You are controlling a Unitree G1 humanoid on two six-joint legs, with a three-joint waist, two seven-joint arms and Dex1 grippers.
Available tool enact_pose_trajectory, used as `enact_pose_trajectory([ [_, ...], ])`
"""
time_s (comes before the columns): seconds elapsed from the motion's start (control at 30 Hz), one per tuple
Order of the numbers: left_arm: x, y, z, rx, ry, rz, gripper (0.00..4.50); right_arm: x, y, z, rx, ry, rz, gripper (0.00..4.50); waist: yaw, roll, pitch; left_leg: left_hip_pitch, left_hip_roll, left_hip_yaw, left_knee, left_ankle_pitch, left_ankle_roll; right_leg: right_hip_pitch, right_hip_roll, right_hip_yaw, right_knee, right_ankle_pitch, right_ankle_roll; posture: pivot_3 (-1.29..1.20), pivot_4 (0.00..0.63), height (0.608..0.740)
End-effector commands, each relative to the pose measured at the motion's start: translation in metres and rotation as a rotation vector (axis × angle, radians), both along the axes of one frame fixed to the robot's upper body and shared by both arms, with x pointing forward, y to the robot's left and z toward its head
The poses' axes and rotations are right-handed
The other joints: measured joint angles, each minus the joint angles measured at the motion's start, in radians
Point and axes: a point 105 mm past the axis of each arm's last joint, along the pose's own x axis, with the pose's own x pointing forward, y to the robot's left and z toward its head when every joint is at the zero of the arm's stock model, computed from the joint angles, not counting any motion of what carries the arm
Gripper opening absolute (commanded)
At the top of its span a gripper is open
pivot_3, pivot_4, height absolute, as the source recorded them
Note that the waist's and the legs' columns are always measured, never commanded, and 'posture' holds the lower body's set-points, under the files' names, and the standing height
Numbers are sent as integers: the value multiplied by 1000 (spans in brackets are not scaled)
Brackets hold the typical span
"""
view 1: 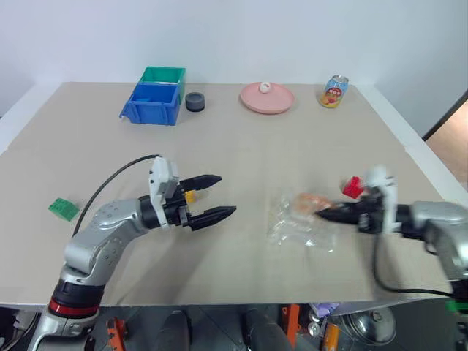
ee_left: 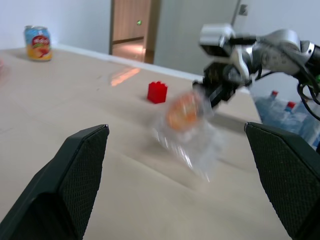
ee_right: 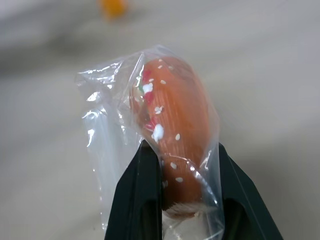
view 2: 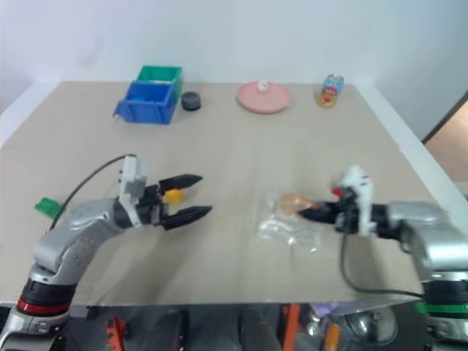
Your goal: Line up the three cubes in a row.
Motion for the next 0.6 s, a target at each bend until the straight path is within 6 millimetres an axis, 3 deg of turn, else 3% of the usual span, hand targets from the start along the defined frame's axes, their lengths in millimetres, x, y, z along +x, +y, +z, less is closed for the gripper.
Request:
enact_pose_trajectory([
  [0.03, 3, -12, 6, -6, -42, -51, 4500, 4, -44, 55, 112, -160, -198, 865, -1, 0, 0, 0, 0, 0, 0, 0, 0, 0, 0, 0, 0, 0, 0, 0, 150, 740],
  [0.17, 13, -28, -2, 24, -54, -80, 4500, 27, -116, 92, 171, -351, -598, 865, -8, 0, 0, 1, 0, 1, 1, 0, 0, 0, 0, 1, 0, 1, 1, 0, 150, 740],
  [0.27, 18, -39, -4, 31, -71, -92, 4500, 41, -157, 85, 59, -405, -873, 865, -9, 0, 0, 1, -1, 2, 1, 1, 1, 0, 0, 2, 0, 2, 1, 0, 150, 740],
  [0.4, 19, -48, -3, 26, -88, -106, 4500, 54, -170, 53, -131, -392, -981, 865, -14, 1, -1, 0, -1, 2, -2, 1, 1, -1, 0, 3, 0, 1, 1, 0, 150, 740],
  [0.6, 26, -53, -2, 44, -108, -70, 4500, 73, -157, 12, -269, -368, -988, 865, -30, 9, -1, 1, -1, 2, -4, 1, 2, -1, 0, 3, 0, 2, 6, 0, 150, 740],
])
